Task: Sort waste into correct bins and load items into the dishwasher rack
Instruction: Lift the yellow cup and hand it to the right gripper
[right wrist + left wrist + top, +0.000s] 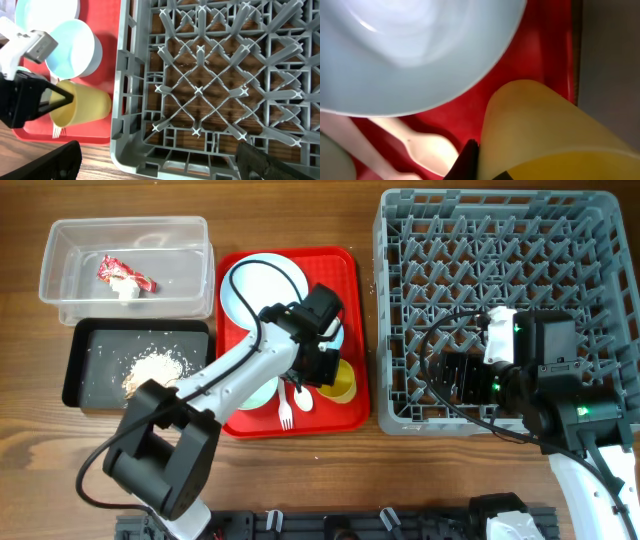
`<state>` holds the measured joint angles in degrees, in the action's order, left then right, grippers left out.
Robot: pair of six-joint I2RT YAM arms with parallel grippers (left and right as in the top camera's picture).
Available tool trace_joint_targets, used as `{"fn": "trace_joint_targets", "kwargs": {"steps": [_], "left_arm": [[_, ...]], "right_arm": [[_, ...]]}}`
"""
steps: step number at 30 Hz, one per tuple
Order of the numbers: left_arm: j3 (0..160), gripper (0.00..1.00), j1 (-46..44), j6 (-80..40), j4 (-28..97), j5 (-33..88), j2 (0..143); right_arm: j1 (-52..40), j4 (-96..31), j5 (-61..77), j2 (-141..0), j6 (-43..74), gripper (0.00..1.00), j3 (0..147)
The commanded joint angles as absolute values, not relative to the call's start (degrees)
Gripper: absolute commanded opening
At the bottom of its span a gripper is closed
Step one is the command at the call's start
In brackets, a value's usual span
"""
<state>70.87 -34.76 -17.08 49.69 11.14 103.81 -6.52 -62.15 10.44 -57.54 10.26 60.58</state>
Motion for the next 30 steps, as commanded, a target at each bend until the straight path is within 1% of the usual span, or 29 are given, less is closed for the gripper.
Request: {"fn": "trace_joint_targets", "kwargs": {"steps": [1, 3, 5, 7, 8, 9, 10, 12, 17, 21, 24, 26, 30], "left_arm": [[71.88, 0.04, -31.05, -17.23, 50.26, 13.41, 96.97], [71.92, 0.04, -27.16, -18.06, 48.4, 20.03, 92.47], [71.92, 0.04, -22.5, -22.15, 44.77, 27.9, 89.93], [71.92, 0.04, -17.06, -28.95, 35.7, 42.74, 90.32], [71.92, 0.04, -15.57, -30.94, 29.67, 53.58, 91.61], [71.92, 0.04, -15.2, -30.94, 25.19, 63.22, 92.86], [71.92, 0.04, -15.64, -30.98, 22.52, 70.94, 94.11], [71.92, 0.04, -17.93, -30.94, 22.7, 76.64, 95.35], [71.92, 0.04, -23.49, -30.94, 22.61, 78.26, 95.42], [71.92, 0.04, -23.9, -30.94, 22.46, 79.48, 95.42], [71.92, 0.04, -23.9, -30.94, 22.46, 79.48, 95.42], [71.92, 0.04, -23.9, -30.94, 22.46, 79.48, 95.42], [71.92, 0.04, -23.9, -30.96, 22.46, 79.48, 95.42]], "right_arm": [[-6.35, -60.45, 6.26, -57.54, 10.57, 1.0, 61.28], [-6.35, -57.39, 4.58, -57.56, 10.76, 1.0, 61.28], [-6.35, -54.54, 9.1, -57.67, 10.61, 1.0, 61.28], [-6.35, -51.86, 21.61, -58.5, 7.11, 1.0, 61.28], [-6.35, -50.72, 32.69, -59.57, 1.87, 1.0, 61.28], [-6.35, -50.33, 42.57, -60.8, -2.0, 1.0, 61.28], [-6.35, -50.04, 49.36, -62.13, -4.58, 1.0, 61.28], [-6.35, -49.39, 56.1, -65.21, -8.01, 1.0, 61.28], [-6.35, -42.46, 62.74, -69.82, -9.26, 1.0, 61.28], [-6.35, -38.15, 69.41, -69.91, -9.26, 0.98, 61.28], [-6.35, -38.15, 69.56, -69.91, -9.04, 0.85, 61.28], [-6.35, -38.17, 69.56, -69.91, -8.97, 0.78, 61.28], [-6.35, -38.0, 69.52, -69.91, -9.02, 0.78, 61.28]]}}
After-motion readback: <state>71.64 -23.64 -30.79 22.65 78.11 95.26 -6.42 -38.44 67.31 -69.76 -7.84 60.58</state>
